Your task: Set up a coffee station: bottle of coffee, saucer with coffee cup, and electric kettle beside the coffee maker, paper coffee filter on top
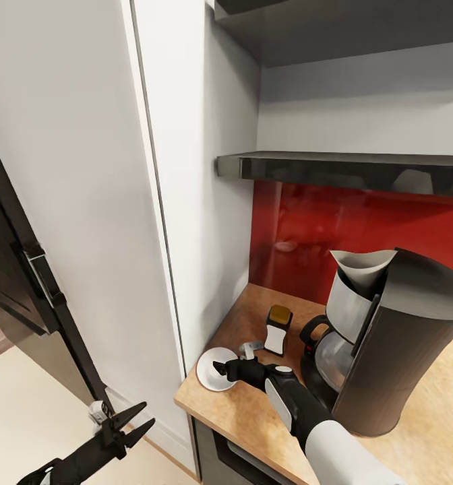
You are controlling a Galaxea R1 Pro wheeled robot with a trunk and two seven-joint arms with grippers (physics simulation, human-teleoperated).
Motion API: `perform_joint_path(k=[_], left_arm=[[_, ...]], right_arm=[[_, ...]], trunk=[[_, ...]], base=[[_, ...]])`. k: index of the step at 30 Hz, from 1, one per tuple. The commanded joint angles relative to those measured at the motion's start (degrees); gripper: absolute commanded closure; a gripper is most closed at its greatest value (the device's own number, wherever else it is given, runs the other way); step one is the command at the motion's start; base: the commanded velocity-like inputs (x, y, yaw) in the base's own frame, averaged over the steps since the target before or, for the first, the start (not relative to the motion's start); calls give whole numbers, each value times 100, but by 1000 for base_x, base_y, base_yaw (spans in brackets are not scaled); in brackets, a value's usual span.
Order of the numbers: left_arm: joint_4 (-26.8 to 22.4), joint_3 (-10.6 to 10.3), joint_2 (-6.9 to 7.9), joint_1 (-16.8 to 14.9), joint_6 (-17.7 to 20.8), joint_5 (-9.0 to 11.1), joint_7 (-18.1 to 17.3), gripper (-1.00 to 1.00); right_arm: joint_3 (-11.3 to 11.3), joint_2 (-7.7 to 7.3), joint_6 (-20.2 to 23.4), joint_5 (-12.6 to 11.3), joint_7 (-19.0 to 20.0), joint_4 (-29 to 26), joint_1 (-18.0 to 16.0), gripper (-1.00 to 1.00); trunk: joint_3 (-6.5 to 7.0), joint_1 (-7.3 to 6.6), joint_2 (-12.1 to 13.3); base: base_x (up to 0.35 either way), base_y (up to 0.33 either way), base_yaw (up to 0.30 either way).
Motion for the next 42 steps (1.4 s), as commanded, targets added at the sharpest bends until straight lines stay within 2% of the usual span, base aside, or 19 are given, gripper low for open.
perform_joint_path(k=[1,9,15,42], left_arm=[[0,1,13,-7,76,9,-8,-100],[8,2,106,-8,103,-2,11,-100],[12,3,113,23,97,-3,22,-100],[26,-5,111,51,97,-11,22,-100]], right_arm=[[9,0,75,-26,-6,36,0,-100],[-15,0,75,-31,-5,-72,0,-100],[-18,0,75,-28,-15,-329,0,-100],[-13,0,58,-26,-17,-291,0,-100]], trunk=[[-15,5,-10],[-15,5,-10],[-15,5,-10],[-15,5,-10]], base=[[0,0,0],[26,22,0],[90,120,0],[43,6,0]])
